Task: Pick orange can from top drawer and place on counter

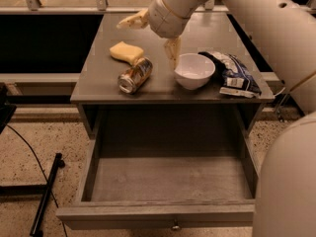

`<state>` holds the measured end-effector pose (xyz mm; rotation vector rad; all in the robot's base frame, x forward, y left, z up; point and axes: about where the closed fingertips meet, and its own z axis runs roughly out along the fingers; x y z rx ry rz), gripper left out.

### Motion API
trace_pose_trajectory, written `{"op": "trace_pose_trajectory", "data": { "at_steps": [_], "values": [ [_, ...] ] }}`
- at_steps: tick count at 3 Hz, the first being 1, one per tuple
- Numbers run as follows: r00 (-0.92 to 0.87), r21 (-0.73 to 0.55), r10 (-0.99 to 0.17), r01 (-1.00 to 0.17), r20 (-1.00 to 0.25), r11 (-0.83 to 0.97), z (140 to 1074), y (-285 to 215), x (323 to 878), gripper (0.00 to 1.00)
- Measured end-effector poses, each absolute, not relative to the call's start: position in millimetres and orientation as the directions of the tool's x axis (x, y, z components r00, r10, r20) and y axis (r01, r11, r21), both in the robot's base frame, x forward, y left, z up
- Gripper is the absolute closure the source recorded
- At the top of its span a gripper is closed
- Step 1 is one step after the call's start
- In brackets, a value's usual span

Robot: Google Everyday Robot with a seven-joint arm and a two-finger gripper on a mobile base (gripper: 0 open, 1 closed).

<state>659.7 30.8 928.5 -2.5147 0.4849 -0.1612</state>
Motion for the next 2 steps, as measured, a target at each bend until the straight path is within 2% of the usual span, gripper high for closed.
{"op": "trace_pose_trajectory", "data": {
  "at_steps": [2],
  "values": [
    [0.910,-0.574,-0.406,-0.290,0.083,-0.766,974.3,13.8,649.2,0.00]
  ]
}}
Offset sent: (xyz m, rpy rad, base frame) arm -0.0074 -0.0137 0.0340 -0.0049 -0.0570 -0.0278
